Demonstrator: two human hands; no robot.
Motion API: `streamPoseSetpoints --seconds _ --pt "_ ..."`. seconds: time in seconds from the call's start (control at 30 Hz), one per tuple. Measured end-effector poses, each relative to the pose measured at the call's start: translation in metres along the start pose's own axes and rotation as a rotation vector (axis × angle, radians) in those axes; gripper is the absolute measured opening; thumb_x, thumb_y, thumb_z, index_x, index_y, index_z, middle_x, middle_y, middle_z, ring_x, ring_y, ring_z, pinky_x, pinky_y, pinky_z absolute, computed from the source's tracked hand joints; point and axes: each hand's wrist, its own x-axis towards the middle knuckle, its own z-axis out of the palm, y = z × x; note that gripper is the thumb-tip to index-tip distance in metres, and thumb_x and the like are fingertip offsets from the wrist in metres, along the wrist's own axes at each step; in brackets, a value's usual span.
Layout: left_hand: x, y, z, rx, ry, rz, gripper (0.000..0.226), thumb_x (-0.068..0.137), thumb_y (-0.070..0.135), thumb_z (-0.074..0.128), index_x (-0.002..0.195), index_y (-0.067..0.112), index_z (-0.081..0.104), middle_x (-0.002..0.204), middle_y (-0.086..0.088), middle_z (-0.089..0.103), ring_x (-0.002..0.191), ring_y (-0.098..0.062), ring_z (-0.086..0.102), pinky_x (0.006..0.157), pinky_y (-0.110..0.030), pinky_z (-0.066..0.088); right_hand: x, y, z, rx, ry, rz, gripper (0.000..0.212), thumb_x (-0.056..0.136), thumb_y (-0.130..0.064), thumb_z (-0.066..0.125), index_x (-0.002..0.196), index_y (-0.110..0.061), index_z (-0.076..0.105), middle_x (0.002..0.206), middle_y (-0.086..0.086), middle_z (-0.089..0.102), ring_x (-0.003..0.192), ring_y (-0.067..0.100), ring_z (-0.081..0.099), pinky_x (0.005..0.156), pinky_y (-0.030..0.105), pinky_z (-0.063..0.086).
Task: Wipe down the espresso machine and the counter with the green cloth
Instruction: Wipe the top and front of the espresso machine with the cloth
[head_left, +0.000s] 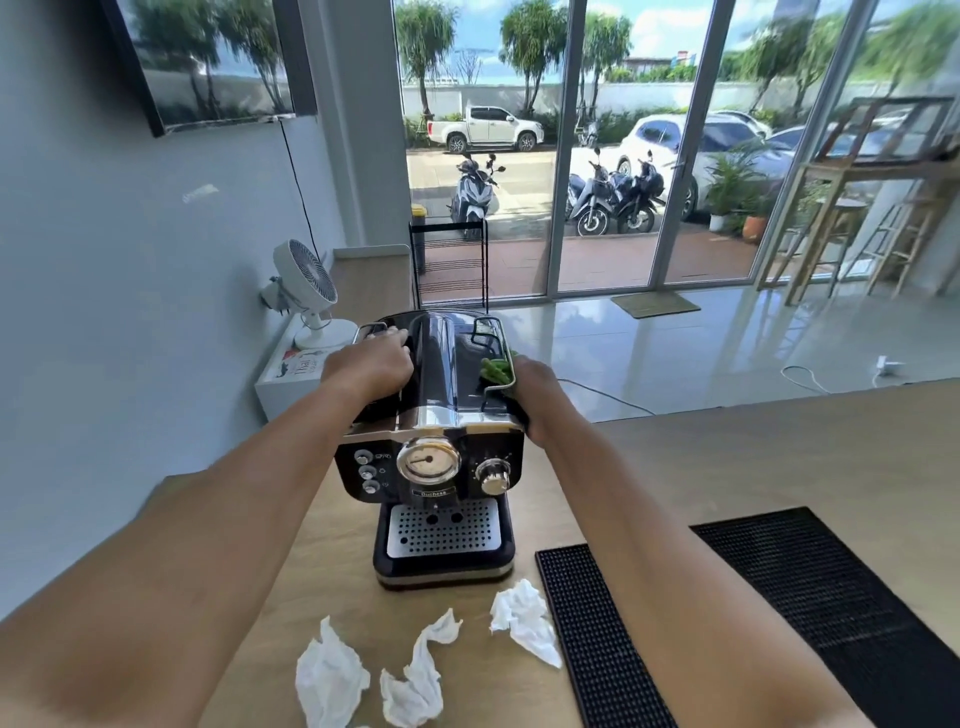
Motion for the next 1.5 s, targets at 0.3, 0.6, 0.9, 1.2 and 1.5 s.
streamPoseSetpoints --seconds 0.3,0.6,0.9,1.2,1.5 --pt "-0.002 -0.001 0.0 -0.047 0.004 0.013 0.048 0.098 0.035 0.026 0.145 0.035 0.033 0.154 0.001 0.035 0.134 -0.03 0.041 0.104 -0.042 0.035 -0.059 0.016 -0.005 -0.208 0.103 -0.092 0.032 0.097 -0.016 0.029 0.088 -0.012 0.059 0.072 0.005 0.057 0.053 0.013 0.045 0.043 0.022 0.03" --pt "-0.003 -0.002 0.001 -0.147 0.014 0.071 0.055 0.089 0.027 0.034 0.143 0.038 0.037 0.154 0.007 0.034 0.134 -0.028 0.042 0.107 -0.047 0.037 -0.143 -0.018 -0.037 -0.689 0.076 -0.293 0.021 0.093 -0.012 0.052 0.091 -0.004 0.072 0.068 0.006 0.062 0.057 0.016 0.058 0.054 0.026 0.048" --pt "0.01 -0.009 0.011 -0.173 0.219 -0.008 0.07 0.088 0.009 0.039 0.153 0.026 0.019 0.16 -0.01 0.01 0.147 -0.031 0.009 0.117 -0.049 0.02 -0.044 -0.104 0.036 -0.962 0.086 -0.61 0.019 0.084 -0.01 0.063 0.1 -0.006 0.073 0.091 0.016 0.072 0.09 0.033 0.068 0.077 0.043 0.057" --pt "0.02 -0.019 0.014 -0.256 0.116 -0.146 0.065 0.089 0.008 0.034 0.153 0.017 0.02 0.161 0.0 0.015 0.142 -0.026 0.029 0.112 -0.041 0.028 -0.013 -0.077 0.084 -1.366 0.021 -0.493 0.013 0.085 0.001 0.045 0.086 -0.008 0.053 0.106 0.024 0.066 0.1 0.037 0.063 0.072 0.034 0.045" --pt "0.017 -0.021 0.009 -0.31 0.061 -0.128 0.068 0.087 0.015 0.041 0.152 0.02 0.02 0.161 0.0 0.013 0.143 -0.028 0.028 0.114 -0.044 0.027 -0.086 -0.059 0.089 -1.504 0.042 -0.473 0.032 0.091 0.004 0.044 0.12 0.0 0.058 0.122 0.019 0.063 0.121 0.033 0.055 0.09 0.037 0.046"
